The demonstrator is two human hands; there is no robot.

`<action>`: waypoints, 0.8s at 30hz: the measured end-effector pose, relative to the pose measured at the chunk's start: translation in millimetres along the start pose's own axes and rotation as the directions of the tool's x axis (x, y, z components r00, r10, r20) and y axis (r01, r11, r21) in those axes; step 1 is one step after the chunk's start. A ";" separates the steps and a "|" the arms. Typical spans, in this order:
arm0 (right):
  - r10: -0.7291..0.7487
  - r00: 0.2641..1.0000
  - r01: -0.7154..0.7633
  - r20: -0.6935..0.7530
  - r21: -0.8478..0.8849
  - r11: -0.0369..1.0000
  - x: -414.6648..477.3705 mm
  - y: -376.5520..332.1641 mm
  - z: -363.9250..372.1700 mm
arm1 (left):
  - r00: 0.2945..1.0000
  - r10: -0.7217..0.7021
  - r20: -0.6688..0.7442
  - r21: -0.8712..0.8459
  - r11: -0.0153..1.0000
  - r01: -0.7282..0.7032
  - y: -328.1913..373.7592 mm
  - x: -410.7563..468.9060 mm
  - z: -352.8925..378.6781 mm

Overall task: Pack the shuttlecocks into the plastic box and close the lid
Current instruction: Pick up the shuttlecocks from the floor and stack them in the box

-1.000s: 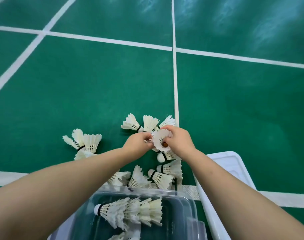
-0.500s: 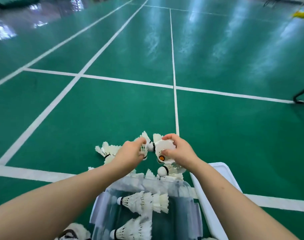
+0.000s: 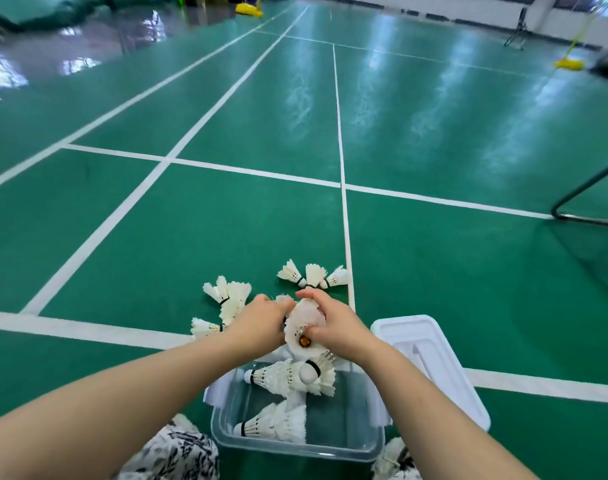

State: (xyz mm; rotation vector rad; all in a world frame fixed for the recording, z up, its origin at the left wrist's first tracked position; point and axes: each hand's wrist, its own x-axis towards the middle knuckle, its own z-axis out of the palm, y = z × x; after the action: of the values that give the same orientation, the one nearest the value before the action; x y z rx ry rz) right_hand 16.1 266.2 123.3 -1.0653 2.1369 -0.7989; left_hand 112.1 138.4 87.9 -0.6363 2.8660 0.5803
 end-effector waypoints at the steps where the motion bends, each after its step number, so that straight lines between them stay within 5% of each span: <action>1: 0.009 1.000 -0.009 -0.004 0.012 1.000 -3.0 2.0 1.9 | 1.000 -0.014 0.003 -0.017 1.000 0.014 2.9 -2.3 0.5; 11: 0.231 0.938 -0.147 -0.260 0.308 0.940 -6.8 30.2 11.2 | 0.994 -0.079 -0.074 -0.088 0.994 0.072 4.3 -1.9 6.3; 16: 0.277 0.893 -0.099 -0.355 0.445 0.890 -5.0 35.7 5.4 | 0.989 -0.114 -0.091 -0.150 0.984 0.099 4.7 -2.3 3.7; 24: 0.213 0.729 0.065 -0.651 0.376 0.925 -2.7 27.9 -24.5 | 0.997 -0.024 -0.076 -0.073 0.997 0.019 6.7 0.4 11.4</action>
State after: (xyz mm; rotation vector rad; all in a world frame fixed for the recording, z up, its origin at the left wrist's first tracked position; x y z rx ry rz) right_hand -13.7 288.1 118.9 -0.4951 2.4232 -1.6924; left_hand 109.5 148.4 79.6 -0.7146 2.9168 0.6735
